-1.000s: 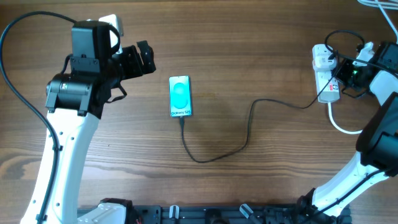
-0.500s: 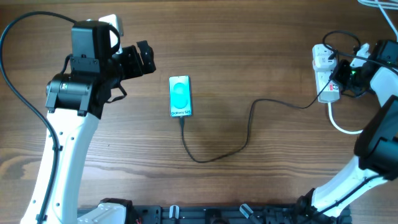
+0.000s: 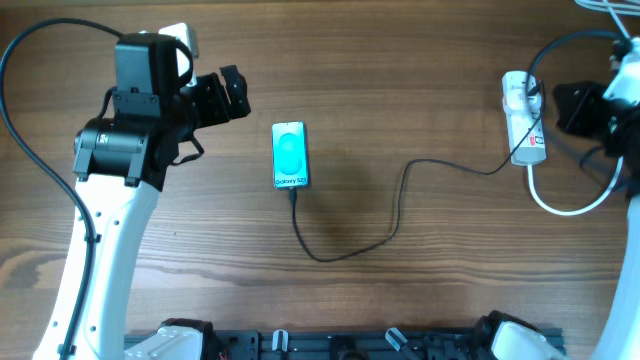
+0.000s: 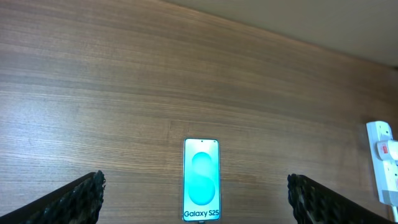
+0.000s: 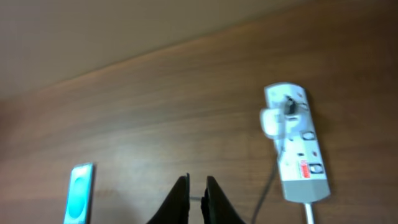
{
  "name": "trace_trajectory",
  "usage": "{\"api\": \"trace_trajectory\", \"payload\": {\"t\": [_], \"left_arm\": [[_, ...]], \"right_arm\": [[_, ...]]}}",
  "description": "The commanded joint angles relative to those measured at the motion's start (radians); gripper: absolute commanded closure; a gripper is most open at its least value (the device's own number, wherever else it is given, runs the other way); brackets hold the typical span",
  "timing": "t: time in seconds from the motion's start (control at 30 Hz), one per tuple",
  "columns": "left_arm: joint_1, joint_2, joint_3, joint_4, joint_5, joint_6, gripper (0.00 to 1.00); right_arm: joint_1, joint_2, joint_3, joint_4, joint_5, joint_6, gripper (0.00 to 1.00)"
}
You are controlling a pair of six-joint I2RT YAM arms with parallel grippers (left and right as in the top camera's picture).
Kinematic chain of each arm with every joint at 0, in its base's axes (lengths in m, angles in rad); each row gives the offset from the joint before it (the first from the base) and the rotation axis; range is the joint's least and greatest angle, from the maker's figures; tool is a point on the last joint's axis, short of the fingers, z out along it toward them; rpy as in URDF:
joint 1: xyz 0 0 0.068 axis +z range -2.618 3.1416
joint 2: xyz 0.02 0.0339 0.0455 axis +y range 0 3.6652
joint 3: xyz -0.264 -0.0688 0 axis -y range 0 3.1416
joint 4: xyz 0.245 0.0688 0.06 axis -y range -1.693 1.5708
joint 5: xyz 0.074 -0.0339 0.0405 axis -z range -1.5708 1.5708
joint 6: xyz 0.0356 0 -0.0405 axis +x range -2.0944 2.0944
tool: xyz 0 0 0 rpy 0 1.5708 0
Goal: Plug charger to phone and switch on socket
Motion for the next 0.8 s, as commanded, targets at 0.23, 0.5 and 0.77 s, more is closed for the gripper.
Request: {"api": "trace_trajectory", "payload": {"t": [0.23, 0.5, 0.77], "left_arm": [[0.003, -0.007, -0.001, 0.003, -0.017, -0.002, 0.0], [0.003, -0.007, -0.001, 0.003, -0.017, -0.002, 0.0], [0.003, -0.007, -0.001, 0.003, -0.017, -0.002, 0.0]], "right_arm": [[0.123, -0.308, 0.005, -0.121, 0.023, 0.253, 0.0], [0.123, -0.308, 0.005, -0.135, 0.104, 0.196, 0.0], [0.124, -0.306, -0.021, -0.133, 0.097, 0.111, 0.0]]}}
